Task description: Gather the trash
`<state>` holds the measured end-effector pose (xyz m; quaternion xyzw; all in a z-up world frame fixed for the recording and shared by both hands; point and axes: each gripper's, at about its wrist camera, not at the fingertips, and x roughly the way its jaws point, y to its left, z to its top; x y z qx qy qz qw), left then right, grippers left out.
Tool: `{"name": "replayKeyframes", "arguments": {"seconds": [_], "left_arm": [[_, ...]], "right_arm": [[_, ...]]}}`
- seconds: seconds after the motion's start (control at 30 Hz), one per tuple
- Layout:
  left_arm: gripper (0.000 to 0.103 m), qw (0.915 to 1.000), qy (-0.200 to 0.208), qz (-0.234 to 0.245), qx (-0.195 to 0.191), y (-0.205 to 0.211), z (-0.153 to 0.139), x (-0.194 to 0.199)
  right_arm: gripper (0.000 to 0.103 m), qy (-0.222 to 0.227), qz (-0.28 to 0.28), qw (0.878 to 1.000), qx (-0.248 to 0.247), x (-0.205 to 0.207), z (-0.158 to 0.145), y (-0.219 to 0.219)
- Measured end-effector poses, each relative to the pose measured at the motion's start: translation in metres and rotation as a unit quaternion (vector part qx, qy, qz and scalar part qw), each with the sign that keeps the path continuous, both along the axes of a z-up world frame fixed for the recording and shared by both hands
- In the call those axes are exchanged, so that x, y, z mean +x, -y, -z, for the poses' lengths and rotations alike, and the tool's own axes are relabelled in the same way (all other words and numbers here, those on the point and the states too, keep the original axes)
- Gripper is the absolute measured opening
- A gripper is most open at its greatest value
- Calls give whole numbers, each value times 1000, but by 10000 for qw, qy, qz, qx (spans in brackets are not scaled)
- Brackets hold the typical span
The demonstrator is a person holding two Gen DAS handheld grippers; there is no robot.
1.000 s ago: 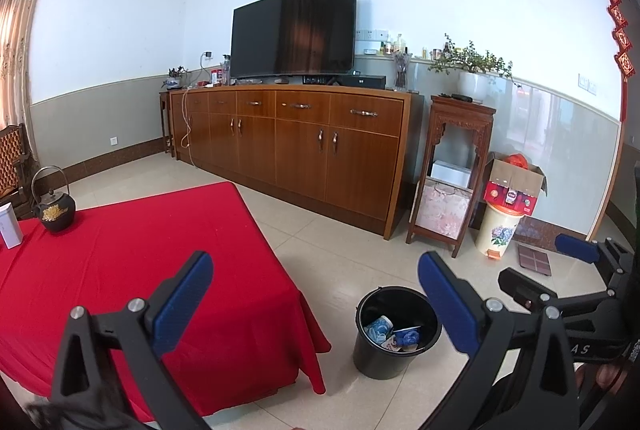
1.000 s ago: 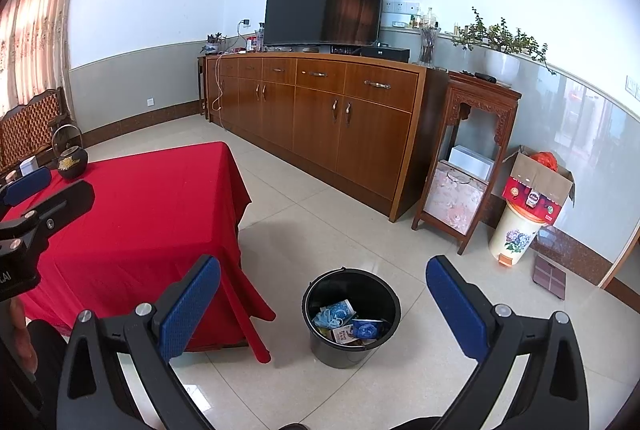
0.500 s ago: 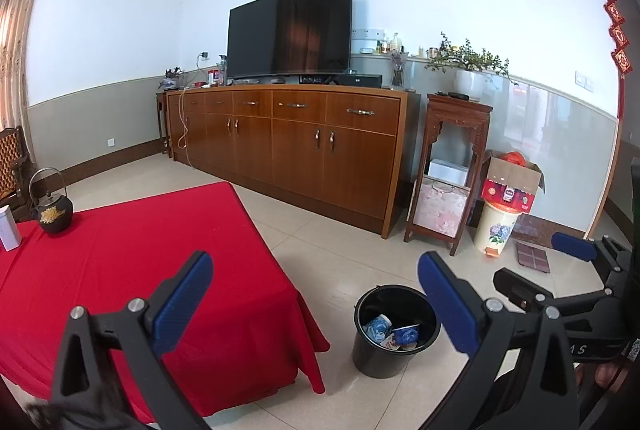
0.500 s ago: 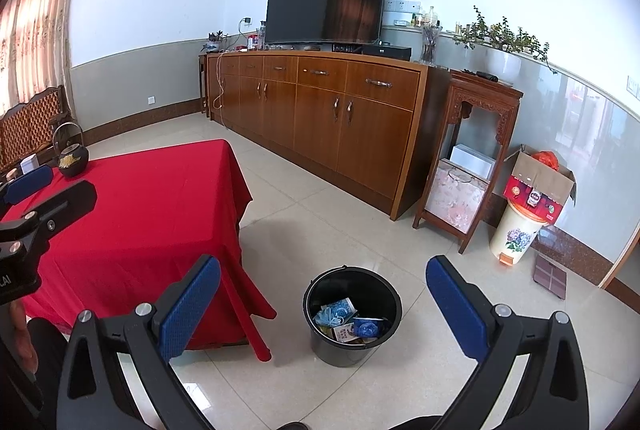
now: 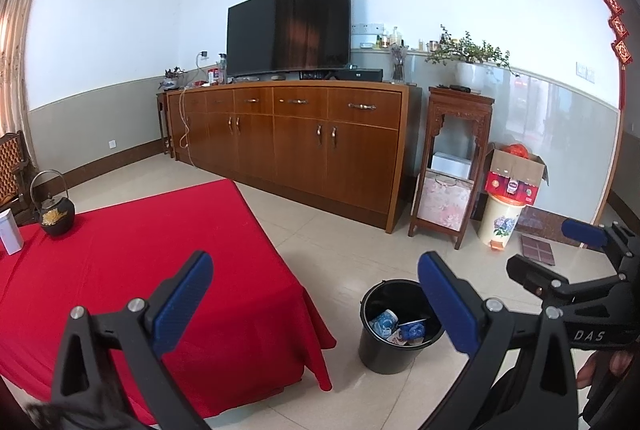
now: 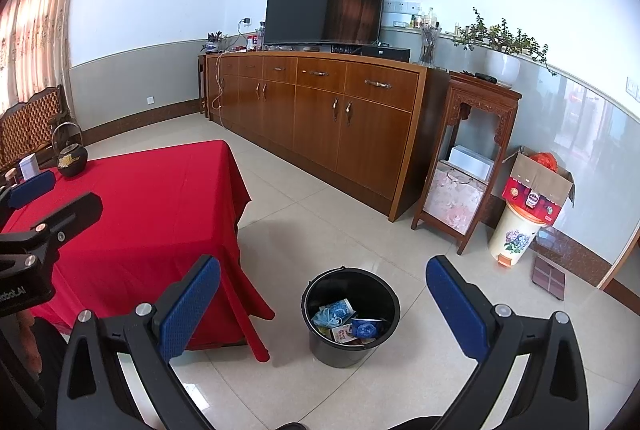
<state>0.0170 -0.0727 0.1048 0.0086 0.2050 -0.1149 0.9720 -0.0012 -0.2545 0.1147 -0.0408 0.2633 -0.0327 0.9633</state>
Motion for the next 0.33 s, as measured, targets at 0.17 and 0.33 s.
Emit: {"name": "replayKeyframes", "arguments": {"seconds": [0.17,0.33], "left_arm": [[103,10000,7,27,25,3,1,0],[103,10000,-16,39,-3,5,1,1]], "right_arm": [[103,9,-1,10000,-8,0,-1,1],[103,14,0,10000,-9,1,-1,2]]}}
